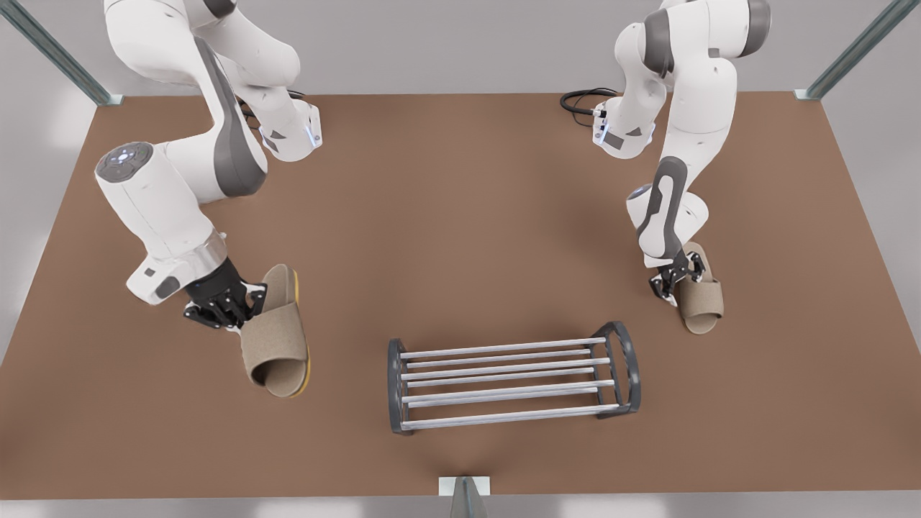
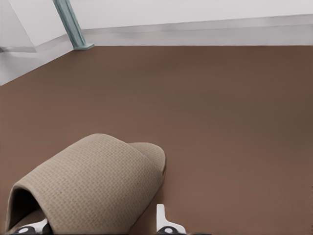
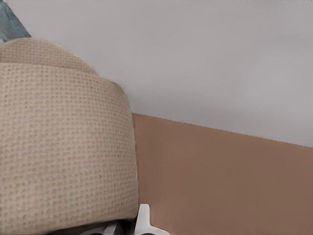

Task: Place the right shoe on the shoe rack with the right arm, and place the left shoe on the shoe rack with the left arm

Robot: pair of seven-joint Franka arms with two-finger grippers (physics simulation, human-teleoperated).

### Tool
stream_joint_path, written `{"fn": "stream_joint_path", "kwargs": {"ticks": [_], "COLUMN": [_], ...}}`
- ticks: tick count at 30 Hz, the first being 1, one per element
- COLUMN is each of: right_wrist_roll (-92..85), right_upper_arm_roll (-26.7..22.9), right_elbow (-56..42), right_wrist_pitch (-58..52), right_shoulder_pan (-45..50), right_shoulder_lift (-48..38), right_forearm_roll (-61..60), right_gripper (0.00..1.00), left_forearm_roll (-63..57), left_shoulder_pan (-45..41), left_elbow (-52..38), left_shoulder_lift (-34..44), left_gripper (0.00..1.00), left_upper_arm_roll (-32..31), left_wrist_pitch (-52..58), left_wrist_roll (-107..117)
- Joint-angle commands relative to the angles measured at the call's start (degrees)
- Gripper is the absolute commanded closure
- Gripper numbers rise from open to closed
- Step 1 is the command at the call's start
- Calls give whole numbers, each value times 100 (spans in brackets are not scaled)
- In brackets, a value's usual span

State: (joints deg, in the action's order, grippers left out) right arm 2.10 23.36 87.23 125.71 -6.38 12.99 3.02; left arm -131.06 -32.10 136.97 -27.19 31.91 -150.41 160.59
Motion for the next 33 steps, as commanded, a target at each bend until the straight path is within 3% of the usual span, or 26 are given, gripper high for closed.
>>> {"fn": "stream_joint_path", "kwargs": {"ticks": [1, 5, 8, 11, 16, 20, 24, 27, 33], "right_wrist_roll": [1319, 3050, 3656, 4510, 6407, 7068, 7076, 7085, 7120], "right_upper_arm_roll": [63, -51, -2212, -3057, -3294, -3417, -3628, -3646, -3690], "right_elbow": [-286, -1216, -2772, -3406, -3705, -3705, -3713, -3705, -3687], "right_wrist_pitch": [-1497, -1822, -2183, -2147, -2016, -1410, -830, -434, -91], "right_shoulder_pan": [400, 1613, 3731, 4655, 5085, 5129, 5182, 5217, 5393], "right_shoulder_lift": [2, 590, 1706, 2516, 2999, 3254, 3544, 3693, 4071], "right_forearm_roll": [75, 637, 673, 664, 664, 664, 673, 700, 831], "right_gripper": [79, 79, 79, 79, 79, 79, 79, 79, 79], "left_forearm_roll": [1, 1, -8, -8, -421, -430, -150, 1390, 1188], "left_shoulder_pan": [2, -7, -60, -121, -130, -130, -130, -104, -51], "left_elbow": [-3, -3, 5, 5, -3, -3, -266, -1752, -1840], "left_shoulder_lift": [4, 21, 83, 153, 153, 486, 1743, 1507, 1744], "left_gripper": [25, 36, 44, 50, 79, 79, 79, 79, 79], "left_upper_arm_roll": [0, 9, 9, 9, 17, 17, -148, -1046, -932], "left_wrist_pitch": [3, 3, 3, 21, 161, 179, 197, -58, 179], "left_wrist_roll": [218, 95, 86, -142, -283, -274, -239, -248, -274]}}
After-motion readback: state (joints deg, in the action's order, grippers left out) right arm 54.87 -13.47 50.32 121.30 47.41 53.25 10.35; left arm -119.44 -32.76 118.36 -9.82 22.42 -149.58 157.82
